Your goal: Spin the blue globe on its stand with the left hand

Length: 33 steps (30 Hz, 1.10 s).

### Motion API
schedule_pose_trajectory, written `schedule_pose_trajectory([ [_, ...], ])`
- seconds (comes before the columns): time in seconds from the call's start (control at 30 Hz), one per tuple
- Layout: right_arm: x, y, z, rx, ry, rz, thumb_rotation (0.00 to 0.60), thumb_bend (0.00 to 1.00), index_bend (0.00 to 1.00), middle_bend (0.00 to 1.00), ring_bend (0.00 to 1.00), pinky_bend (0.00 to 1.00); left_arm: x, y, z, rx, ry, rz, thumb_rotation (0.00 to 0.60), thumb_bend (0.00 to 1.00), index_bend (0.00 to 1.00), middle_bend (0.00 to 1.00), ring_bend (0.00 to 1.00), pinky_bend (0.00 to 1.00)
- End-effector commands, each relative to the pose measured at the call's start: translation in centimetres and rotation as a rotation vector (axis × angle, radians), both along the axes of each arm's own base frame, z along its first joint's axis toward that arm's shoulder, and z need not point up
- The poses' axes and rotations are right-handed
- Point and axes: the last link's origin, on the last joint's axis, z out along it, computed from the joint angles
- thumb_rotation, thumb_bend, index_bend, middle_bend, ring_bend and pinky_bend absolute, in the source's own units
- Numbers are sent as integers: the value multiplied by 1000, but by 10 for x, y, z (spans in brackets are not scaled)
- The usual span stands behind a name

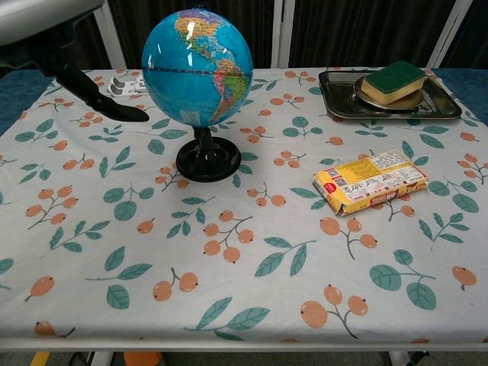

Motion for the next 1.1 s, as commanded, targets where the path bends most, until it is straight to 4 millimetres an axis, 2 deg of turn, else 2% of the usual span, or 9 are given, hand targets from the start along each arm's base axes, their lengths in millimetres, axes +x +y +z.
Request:
schedule_pose_trajectory([
  [0.03,-1,0,0,0,-1,-2,600,215,0,0,0,0,1,3,-8,-22,8,13,600,38,155,102,0,76],
  [0.2,-3,0,1,-2,-3,-7,600,216,0,0,0,0,-2,5,-13,-25,23,33,600,38,155,102,0,76],
  [0.77,-3,0,0,-2,0,-9,600,216,0,0,0,0,-19,6,-6,0,38,86,600,39,155,102,0,76],
  [1.1,-3,0,1,-4,4,-9,600,216,0,0,0,0,-45,14,18,62,28,183,600,38,155,102,59,84],
])
